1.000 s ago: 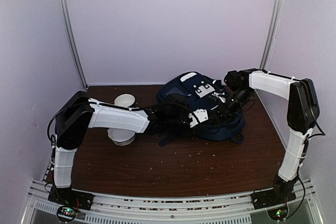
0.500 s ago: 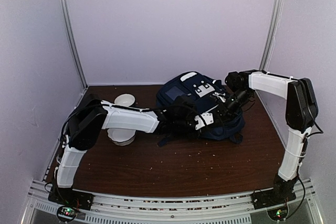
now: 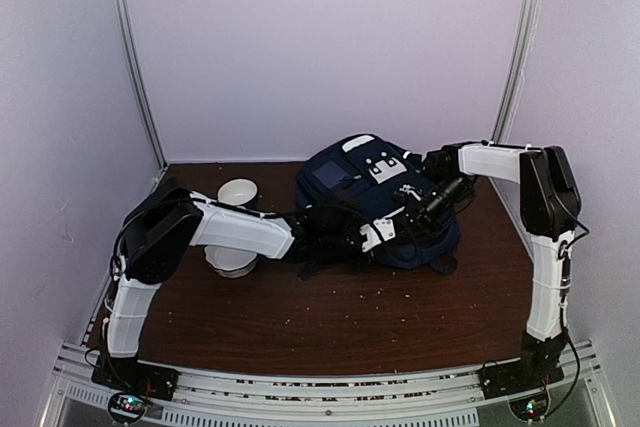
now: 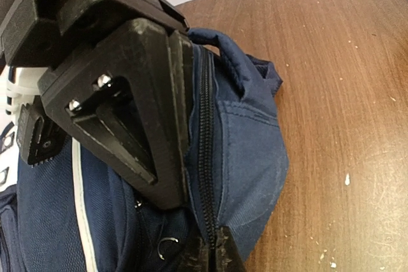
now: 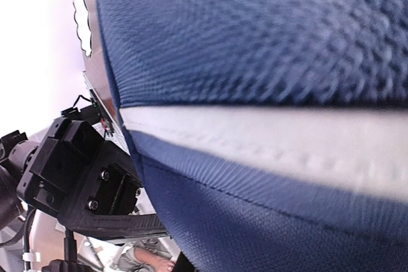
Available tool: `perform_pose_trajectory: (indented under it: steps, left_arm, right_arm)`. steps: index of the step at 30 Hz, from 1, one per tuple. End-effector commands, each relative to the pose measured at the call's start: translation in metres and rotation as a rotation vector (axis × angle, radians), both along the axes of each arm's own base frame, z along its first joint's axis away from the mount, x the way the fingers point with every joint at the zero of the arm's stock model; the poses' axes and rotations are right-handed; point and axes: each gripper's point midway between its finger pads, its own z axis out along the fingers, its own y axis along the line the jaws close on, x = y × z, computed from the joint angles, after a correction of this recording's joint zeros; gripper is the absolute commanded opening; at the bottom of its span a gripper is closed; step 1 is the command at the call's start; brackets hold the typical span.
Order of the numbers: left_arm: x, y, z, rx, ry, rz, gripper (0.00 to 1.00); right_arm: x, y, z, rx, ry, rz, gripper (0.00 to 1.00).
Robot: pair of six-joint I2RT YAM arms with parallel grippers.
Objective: Pack the student bag
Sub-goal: Zip the upper front pocket of the student bag.
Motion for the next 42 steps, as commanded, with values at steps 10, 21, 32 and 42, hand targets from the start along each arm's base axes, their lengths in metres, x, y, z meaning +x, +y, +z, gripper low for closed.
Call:
perform_pose_trajectory:
  steps: [10, 21, 32, 42]
  left_arm:
    - [-0.037, -0.014, 0.031, -0.058, 0.040, -0.116, 0.00]
    - [-0.036, -0.014, 0.027, -0.040, 0.037, -0.119, 0.00]
    - [-0.034, -0.008, 0.024, -0.019, 0.021, -0.099, 0.00]
    - [-0.039, -0.009, 0.022, -0.014, 0.016, -0.118, 0.00]
  right_arm:
    - [0.054, -0.022, -0.029, -0.100, -0.210, -0.090, 0.23]
    - [0.031, 0.005, -0.030, -0.121, -0.289, 0.033, 0.30]
    - [0.007, 0.006, -0.025, -0.078, -0.342, 0.109, 0.28]
    - [0.005, 0.012, -0.032, -0.087, -0.415, 0.139, 0.27]
